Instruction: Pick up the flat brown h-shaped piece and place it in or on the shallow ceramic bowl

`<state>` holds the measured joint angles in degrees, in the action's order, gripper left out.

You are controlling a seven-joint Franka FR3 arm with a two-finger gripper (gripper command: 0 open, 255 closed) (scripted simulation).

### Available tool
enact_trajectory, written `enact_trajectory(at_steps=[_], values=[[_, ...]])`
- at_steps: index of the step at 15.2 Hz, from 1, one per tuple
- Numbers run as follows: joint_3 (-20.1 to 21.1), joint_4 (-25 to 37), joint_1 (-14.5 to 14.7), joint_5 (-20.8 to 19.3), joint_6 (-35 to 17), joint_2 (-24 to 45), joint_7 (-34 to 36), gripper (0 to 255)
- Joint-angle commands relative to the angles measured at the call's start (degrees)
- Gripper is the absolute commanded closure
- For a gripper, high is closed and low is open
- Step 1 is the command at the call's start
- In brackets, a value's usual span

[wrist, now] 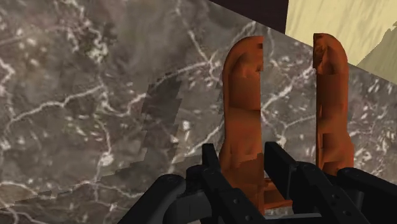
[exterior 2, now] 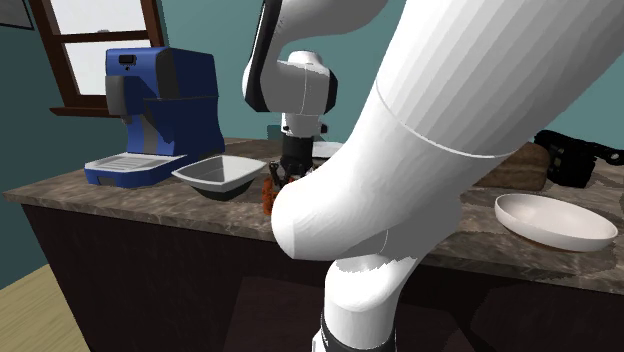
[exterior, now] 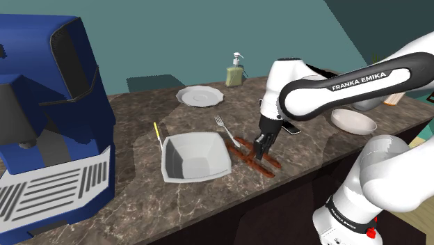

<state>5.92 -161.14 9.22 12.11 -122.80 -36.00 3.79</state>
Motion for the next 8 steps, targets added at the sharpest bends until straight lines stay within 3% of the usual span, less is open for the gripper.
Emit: enact_trajectory(at_steps=[1,8], values=[[-0.2,1.0,-0.2,-0.3,2.0,-0.9,0.2,255],[-0.6,4.9,-0.4,-1.1,8.5,-3.6,0.9,255]])
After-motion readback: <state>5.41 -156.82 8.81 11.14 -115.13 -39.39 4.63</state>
